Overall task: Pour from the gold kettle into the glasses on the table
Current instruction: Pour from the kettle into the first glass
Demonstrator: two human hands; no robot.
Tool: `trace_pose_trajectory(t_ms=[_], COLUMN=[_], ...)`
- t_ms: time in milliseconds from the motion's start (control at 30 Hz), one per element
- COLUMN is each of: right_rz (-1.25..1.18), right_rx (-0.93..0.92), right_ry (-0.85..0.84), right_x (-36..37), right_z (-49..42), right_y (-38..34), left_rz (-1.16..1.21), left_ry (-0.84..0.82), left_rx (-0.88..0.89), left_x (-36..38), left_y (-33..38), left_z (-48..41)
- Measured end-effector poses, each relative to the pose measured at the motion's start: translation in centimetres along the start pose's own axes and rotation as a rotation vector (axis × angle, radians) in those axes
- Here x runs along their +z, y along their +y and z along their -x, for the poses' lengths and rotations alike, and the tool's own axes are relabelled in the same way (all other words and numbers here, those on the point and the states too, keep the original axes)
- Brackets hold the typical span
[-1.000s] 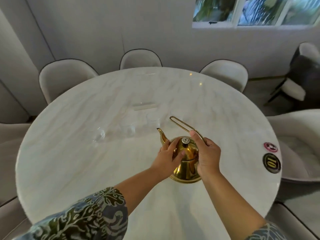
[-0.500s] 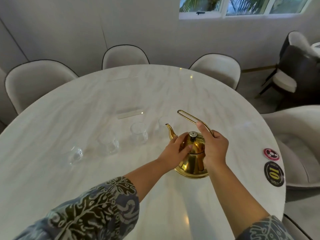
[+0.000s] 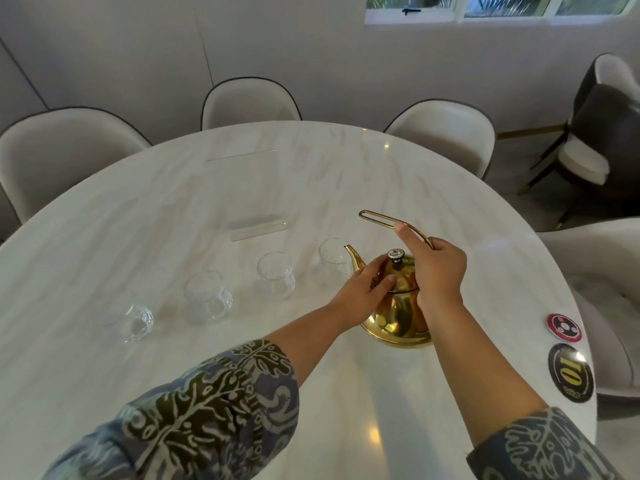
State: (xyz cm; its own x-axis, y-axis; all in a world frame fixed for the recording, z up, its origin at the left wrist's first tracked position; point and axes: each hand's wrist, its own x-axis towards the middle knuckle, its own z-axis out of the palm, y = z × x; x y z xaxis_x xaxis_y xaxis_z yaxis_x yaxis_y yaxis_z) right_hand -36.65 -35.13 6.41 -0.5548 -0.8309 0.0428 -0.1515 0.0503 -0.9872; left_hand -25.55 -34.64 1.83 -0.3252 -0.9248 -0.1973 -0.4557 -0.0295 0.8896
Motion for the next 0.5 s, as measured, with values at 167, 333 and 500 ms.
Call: trace_pose_trajectory(t_ms=[167, 333, 500], right_rz=[0.070, 0.183, 0.257], right_rx=[-0.057, -0.093, -0.128], right_ry=[-0.043, -0.079, -0.101], right_x=[0.6, 1.4, 2.0], right_z=[-1.1, -1.8, -2.3], right_y=[-0.5, -0.8, -1.2], left_rz=[0.091, 0.167, 0.236], left_ry=[0.011, 0.013, 0.009], left_rx=[-0.010, -0.042, -0.071], left_x=[-0.1, -0.1, 0.0], left_y=[0.6, 0.7, 0.4], left_z=[-0.3, -0.6, -1.2])
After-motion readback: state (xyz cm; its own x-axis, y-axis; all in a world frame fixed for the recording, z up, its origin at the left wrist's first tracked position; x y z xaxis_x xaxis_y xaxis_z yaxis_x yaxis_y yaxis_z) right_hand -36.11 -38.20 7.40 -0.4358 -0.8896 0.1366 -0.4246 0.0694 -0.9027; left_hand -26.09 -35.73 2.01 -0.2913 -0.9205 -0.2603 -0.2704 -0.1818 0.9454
